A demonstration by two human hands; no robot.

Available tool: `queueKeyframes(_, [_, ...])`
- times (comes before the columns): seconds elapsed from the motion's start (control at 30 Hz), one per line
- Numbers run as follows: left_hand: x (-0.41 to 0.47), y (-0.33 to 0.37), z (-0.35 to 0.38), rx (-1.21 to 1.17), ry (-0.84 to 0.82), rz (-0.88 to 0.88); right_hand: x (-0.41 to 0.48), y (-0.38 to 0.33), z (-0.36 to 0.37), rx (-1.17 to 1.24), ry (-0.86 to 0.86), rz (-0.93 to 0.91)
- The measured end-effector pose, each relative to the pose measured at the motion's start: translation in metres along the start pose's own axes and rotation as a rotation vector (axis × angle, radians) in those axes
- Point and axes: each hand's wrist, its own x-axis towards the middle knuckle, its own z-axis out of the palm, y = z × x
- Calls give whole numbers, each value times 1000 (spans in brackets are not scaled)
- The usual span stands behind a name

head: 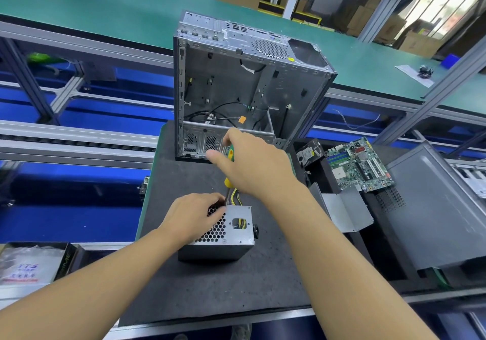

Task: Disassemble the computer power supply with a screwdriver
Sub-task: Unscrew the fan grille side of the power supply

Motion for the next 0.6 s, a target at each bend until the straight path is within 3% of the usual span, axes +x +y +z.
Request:
queueKeyframes(0.1, [-1,0,0,-24,8,-5,1,0,2,14,36,-8])
queueKeyframes(0.33, [0,0,-1,-8,22,2,-2,-2,-3,285,-165,-63])
queueKeyframes(0.6, [1,0,0,-12,20,-11,-4,-1,0,72,-17,-22])
